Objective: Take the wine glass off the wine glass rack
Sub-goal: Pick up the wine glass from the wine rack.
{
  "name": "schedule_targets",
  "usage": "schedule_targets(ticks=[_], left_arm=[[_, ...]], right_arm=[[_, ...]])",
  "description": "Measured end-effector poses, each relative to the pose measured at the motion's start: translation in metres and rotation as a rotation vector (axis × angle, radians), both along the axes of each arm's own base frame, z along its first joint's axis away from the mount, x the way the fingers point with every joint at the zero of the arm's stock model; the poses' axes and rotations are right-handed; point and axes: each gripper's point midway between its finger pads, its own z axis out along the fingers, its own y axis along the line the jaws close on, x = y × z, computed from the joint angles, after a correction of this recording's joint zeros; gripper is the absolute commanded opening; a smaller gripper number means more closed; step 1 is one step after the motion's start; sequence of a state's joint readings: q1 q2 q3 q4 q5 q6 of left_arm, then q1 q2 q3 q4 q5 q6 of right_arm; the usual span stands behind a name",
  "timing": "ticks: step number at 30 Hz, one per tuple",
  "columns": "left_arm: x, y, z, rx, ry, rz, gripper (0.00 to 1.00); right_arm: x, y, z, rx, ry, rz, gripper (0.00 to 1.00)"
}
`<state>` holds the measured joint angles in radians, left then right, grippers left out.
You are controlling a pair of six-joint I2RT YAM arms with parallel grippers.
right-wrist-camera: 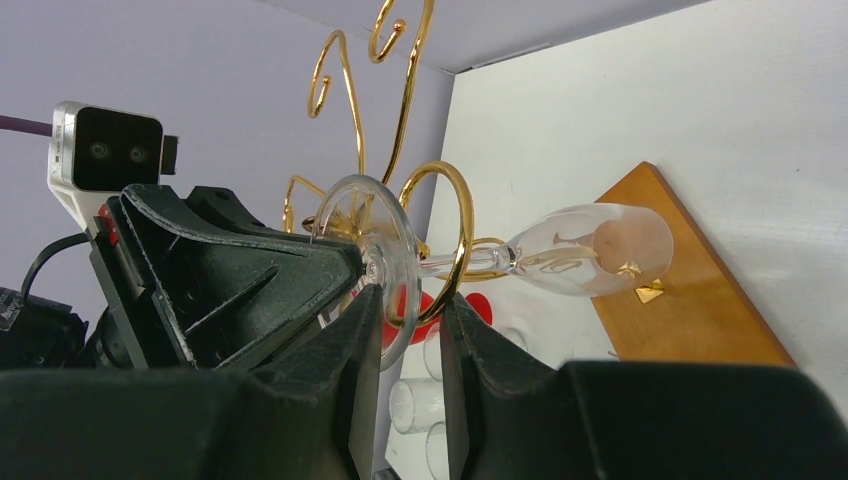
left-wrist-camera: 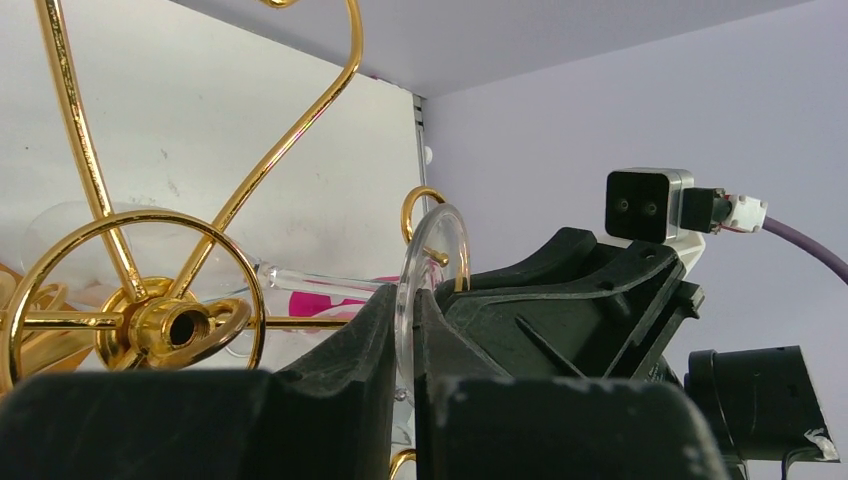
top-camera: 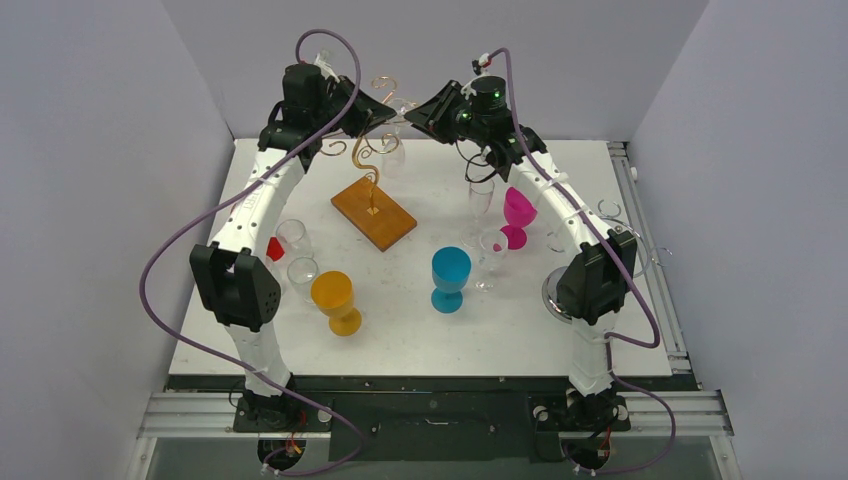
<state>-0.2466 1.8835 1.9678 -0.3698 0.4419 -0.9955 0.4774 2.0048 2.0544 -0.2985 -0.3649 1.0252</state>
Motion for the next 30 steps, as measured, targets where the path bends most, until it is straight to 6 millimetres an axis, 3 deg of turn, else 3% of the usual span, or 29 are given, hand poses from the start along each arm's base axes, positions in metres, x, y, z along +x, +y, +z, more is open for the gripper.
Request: schedule_targets(ticks=[3,9,15,30], left_arm=[[0.0,0.0,0.0,-0.009,0.008,0.003,0.0],[0.001,0.001,-0.001,-0.033,0.021,0.003,0.0],[0.003,0.001,0.0,-0.052,0.018,0.001,0.0],[0.012,0.015,-0.002,-0.09,0.024,0.034,0.0]], right_arm=[[0.0,0.0,0.0,0.002,0.001,-0.001,0.03],[0.0,-0.001,0.0,0.004,0.003,-0.002,0.32],[0.003,-0.008,-0.005,-0.025,0.005,-0.014,0.5],[0.007,-0.016,-0.01,-0.034,0.025,-0.031,0.66]])
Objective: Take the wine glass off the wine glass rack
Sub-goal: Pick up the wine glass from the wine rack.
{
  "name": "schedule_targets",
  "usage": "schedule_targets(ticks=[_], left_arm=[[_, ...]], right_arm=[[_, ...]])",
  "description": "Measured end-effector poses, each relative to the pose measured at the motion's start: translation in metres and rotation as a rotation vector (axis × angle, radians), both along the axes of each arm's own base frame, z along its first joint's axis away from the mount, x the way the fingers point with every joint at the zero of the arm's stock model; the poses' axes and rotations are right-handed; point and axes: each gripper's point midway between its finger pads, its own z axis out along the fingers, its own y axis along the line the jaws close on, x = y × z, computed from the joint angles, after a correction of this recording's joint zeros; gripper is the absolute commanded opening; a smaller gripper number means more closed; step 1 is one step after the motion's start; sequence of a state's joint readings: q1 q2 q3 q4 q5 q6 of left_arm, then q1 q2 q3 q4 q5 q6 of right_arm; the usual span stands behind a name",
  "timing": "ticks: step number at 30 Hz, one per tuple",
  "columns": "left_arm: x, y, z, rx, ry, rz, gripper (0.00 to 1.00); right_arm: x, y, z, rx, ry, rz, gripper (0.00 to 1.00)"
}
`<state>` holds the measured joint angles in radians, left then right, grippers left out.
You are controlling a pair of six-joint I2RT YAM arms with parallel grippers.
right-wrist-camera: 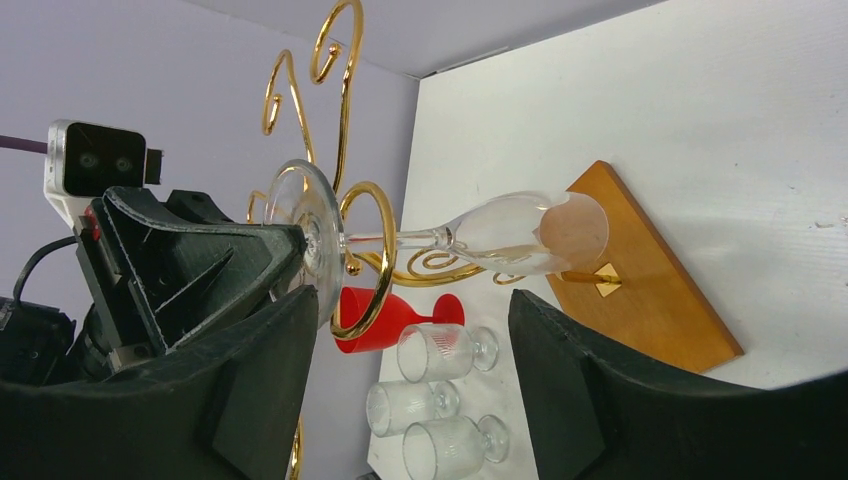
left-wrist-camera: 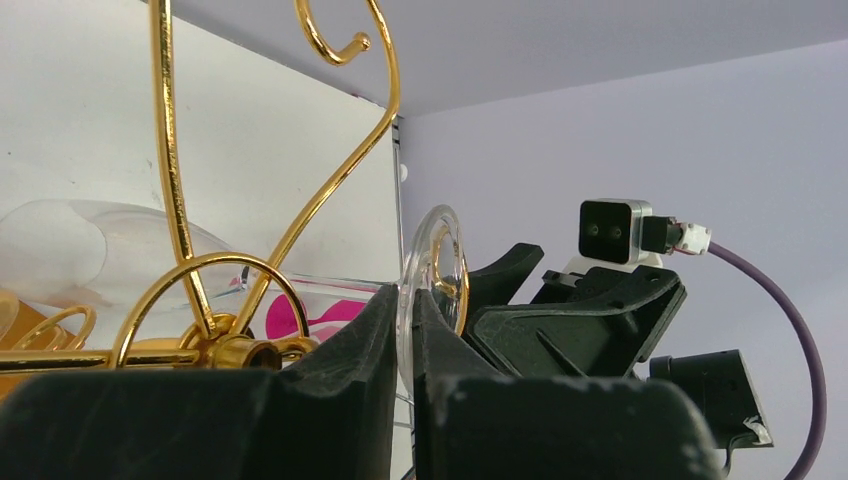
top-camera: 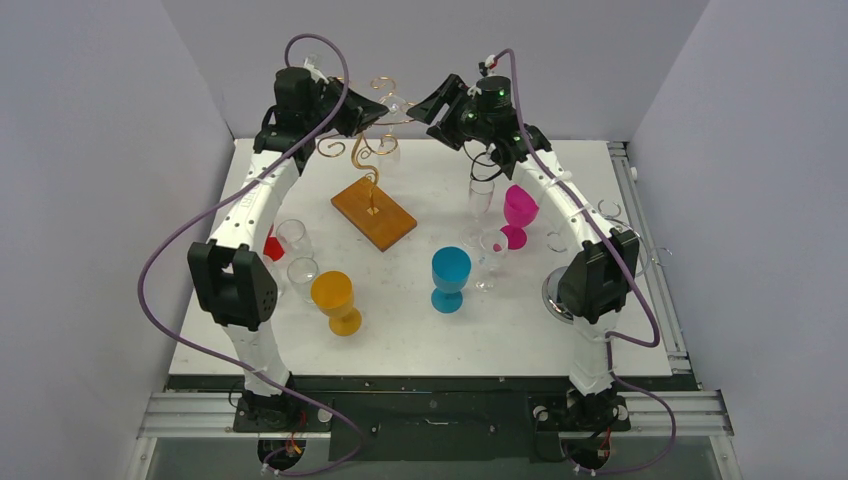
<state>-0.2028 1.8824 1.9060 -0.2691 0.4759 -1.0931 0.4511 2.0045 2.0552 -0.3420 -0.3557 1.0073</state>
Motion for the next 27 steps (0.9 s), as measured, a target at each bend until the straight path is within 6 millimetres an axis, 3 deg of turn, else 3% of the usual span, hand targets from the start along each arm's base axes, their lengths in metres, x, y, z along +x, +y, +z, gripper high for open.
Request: schedule_targets(ticks=[17,27], left_arm=[[0.007,0.008,0.009,-0.065,0.009,0.035,0.0],[0.023,0.005,0.042,-0.101,-0.057,0.037,0.0]], right_arm=[[-0.007,-0.015,0.032,0.026,-0.054,-0.017,0.66],[-0.01,-0.022,0.031,0.026,-0.054,-0.027,0.66]])
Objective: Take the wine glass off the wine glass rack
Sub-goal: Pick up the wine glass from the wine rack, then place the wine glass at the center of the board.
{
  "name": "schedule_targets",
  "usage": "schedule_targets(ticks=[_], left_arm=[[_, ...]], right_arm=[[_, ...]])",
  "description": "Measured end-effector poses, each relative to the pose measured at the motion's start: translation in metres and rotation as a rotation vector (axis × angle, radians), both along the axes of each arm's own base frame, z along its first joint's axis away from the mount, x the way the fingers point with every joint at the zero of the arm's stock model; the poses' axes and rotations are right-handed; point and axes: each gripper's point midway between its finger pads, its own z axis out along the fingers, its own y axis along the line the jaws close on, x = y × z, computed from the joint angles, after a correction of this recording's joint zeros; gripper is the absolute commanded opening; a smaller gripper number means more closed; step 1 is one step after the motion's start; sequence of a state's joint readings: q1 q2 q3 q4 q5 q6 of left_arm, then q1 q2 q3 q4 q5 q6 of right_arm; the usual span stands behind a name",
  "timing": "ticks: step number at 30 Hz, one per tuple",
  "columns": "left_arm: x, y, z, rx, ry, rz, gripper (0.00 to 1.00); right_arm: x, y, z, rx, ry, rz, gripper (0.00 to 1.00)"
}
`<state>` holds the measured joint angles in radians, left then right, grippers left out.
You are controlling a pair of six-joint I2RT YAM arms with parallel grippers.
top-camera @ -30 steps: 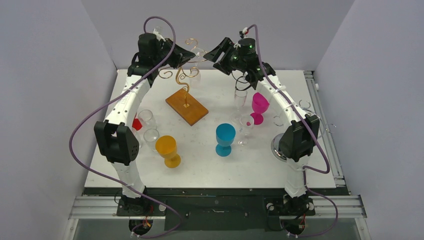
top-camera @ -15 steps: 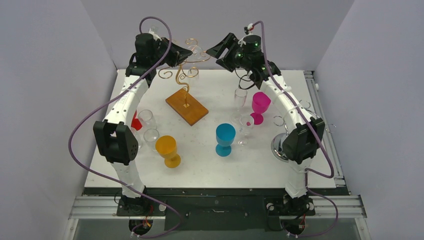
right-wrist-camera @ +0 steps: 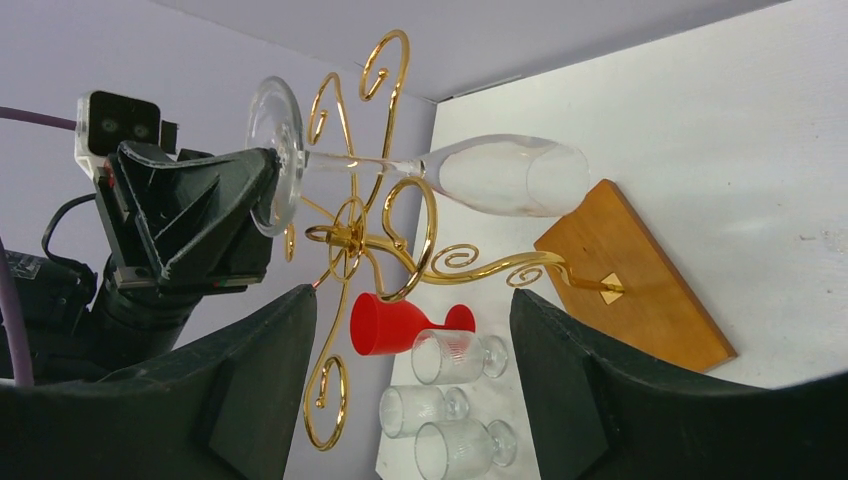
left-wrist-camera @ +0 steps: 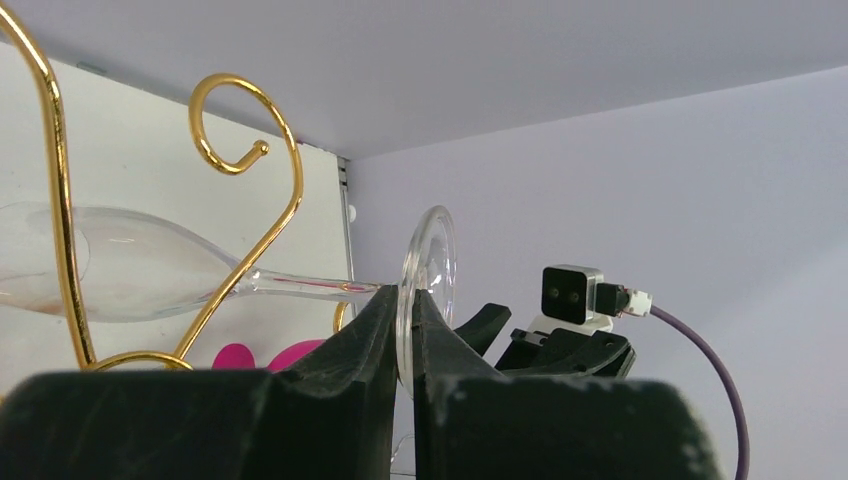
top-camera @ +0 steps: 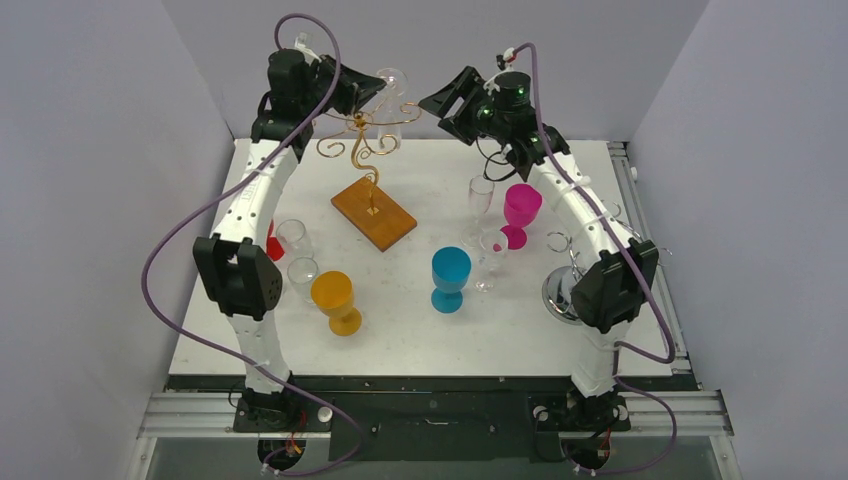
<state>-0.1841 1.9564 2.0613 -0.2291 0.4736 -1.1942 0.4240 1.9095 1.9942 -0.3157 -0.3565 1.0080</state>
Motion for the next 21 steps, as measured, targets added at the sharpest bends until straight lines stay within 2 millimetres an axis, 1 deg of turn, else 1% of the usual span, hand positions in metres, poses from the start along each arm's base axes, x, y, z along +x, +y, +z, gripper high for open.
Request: schedule_targets(ticks=[6,11,15,21], left_arm=[[0.01,-0.006,0.003,-0.009,-0.011,-0.001,0.0],[0.016,-0.018,0.006,-0.019,-0.02,-0.02,0.0],[0.017,-0.029,0.008,-0.025,-0.024,-0.037,0.0],[0.015,-0.042,0.017,-0.036,-0.044,-0.064,0.0]], right_arm=[[-0.004,-0.009,0.002,0.0,-0.001,-0.012,0.66],[-0.008,-0.016,0.009,0.003,-0.011,-0.02,0.66],[-0.011,-0.022,0.015,0.005,-0.024,-0.031,0.66],[-0.016,-0.036,0.023,-0.007,-0.049,-0.062,0.66]])
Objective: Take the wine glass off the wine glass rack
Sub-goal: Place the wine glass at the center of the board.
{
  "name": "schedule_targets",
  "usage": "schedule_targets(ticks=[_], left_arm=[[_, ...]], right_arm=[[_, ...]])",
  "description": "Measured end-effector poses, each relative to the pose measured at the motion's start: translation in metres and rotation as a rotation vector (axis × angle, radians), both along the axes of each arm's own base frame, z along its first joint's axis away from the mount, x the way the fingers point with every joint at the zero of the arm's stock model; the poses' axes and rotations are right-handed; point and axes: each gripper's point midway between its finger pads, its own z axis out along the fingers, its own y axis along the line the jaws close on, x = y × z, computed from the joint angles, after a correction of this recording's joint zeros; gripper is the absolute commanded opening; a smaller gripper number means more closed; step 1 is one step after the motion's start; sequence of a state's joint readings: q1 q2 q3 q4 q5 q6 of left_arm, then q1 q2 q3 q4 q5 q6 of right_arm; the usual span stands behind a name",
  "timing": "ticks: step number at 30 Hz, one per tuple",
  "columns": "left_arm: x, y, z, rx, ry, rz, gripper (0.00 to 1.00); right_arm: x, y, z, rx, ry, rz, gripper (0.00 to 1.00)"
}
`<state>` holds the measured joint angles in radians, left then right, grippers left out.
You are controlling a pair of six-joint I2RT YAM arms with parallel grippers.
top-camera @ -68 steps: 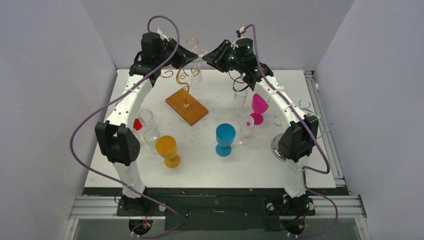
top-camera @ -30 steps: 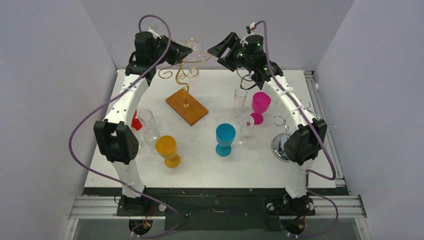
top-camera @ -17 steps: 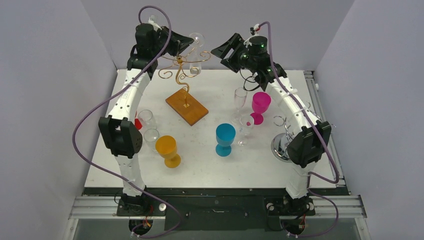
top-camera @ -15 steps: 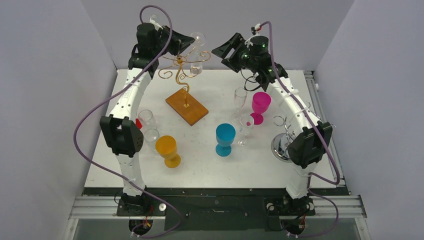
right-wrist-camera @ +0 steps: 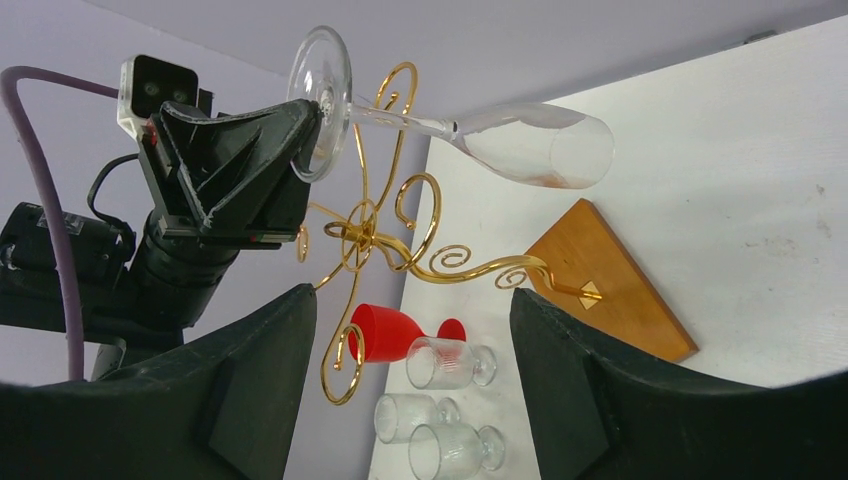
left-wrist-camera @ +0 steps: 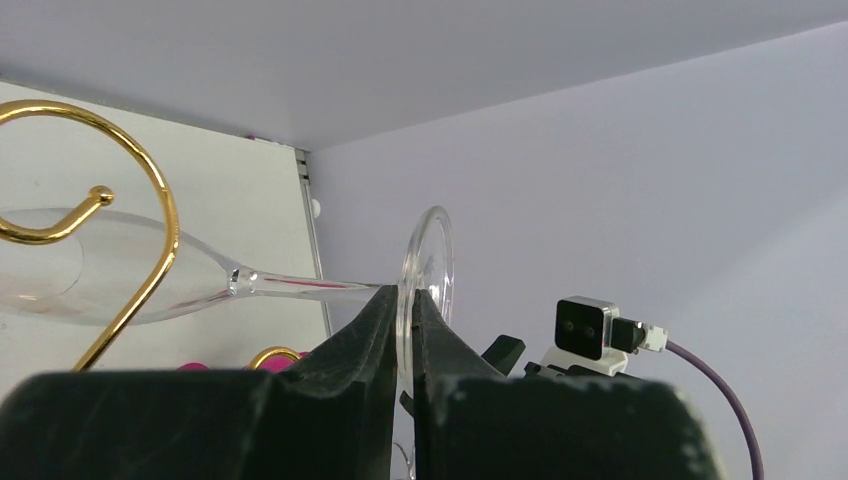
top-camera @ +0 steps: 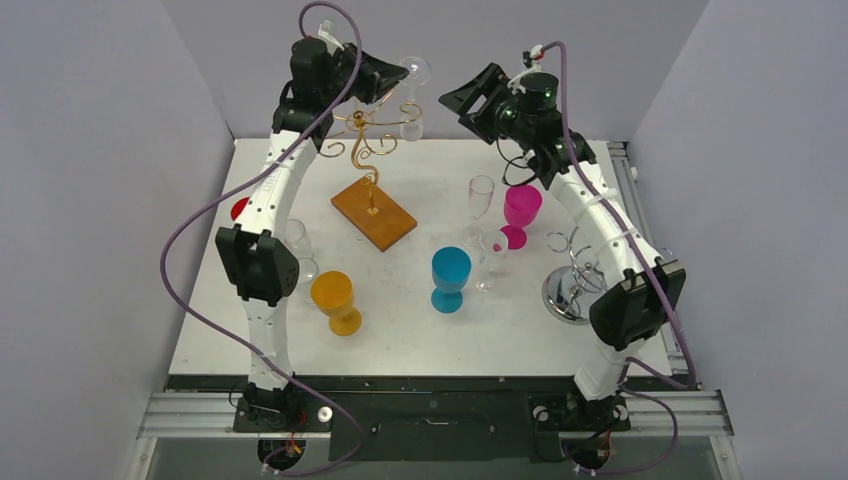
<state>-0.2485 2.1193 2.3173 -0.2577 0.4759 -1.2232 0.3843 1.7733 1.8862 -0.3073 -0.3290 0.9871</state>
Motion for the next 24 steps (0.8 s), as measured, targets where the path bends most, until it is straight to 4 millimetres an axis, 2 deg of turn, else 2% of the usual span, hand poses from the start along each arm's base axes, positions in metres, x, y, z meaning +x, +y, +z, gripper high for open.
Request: schedule_targets(ticks=[15,24], left_arm=[[-0.025,-0.038,0.029,-0.083,-0.016,-0.088,0.0],[-0.052,-0.066,0.029,-0.15,0.047,-0.147,0.0]], right_arm=[[-0.03,-0.055,0.0,-0.075,-0.06,-0.092,0.72],[-0.055,-0.082,-0.015,-0.066,-0.104,-0.122,0.77]])
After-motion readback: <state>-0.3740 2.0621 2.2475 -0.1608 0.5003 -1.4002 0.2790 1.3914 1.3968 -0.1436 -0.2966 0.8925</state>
